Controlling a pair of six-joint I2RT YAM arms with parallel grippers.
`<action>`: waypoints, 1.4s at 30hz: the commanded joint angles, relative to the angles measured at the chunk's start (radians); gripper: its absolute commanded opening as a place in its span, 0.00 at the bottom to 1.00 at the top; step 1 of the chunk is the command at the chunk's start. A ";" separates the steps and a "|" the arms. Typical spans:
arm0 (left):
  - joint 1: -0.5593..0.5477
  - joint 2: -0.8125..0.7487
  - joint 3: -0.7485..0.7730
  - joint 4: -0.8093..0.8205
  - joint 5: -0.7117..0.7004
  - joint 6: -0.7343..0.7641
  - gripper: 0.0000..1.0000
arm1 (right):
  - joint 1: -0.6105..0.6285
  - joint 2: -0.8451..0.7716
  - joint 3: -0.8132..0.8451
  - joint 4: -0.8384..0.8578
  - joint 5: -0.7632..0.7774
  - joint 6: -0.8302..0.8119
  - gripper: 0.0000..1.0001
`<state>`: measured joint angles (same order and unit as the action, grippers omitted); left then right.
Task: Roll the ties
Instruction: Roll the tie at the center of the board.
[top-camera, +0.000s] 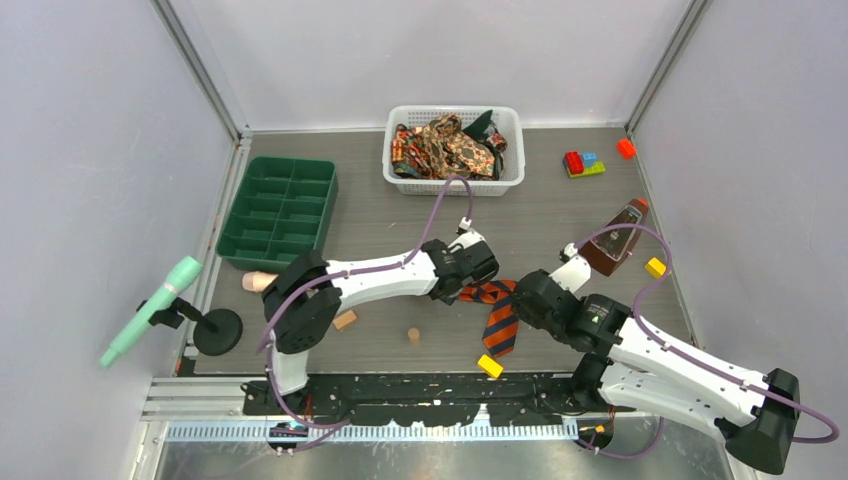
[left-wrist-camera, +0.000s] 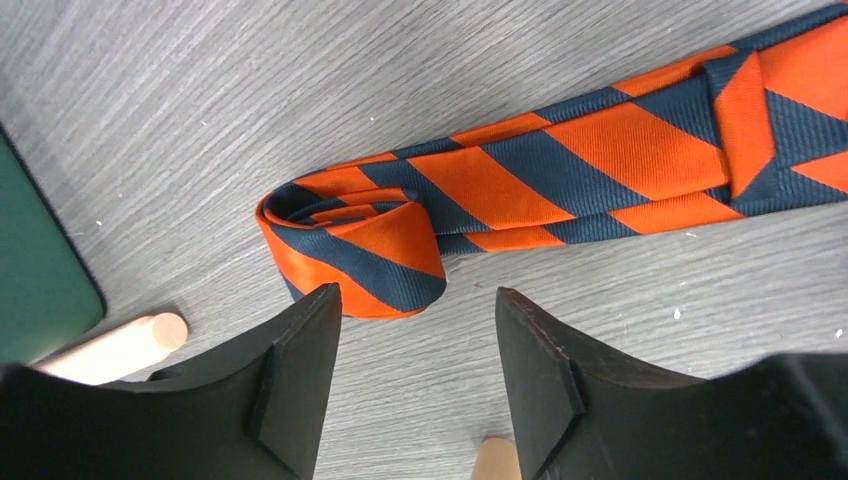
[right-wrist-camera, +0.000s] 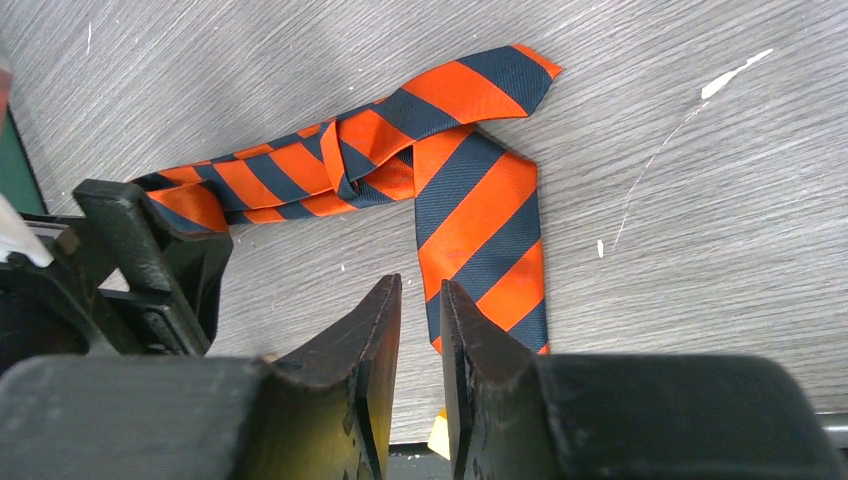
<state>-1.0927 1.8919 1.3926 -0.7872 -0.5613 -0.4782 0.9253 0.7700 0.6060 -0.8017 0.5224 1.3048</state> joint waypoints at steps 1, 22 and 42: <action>0.005 -0.086 0.045 -0.020 0.007 0.026 0.56 | -0.003 -0.005 0.037 -0.003 0.032 0.015 0.28; 0.252 -0.330 -0.245 0.246 0.244 0.054 0.11 | 0.016 0.425 0.087 0.372 -0.312 -0.172 0.11; 0.252 -0.240 -0.281 0.345 0.376 0.019 0.08 | 0.043 0.531 0.072 0.358 -0.224 -0.090 0.07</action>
<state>-0.8383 1.6447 1.1160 -0.4831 -0.2039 -0.4458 0.9630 1.3075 0.6807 -0.4599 0.2615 1.1923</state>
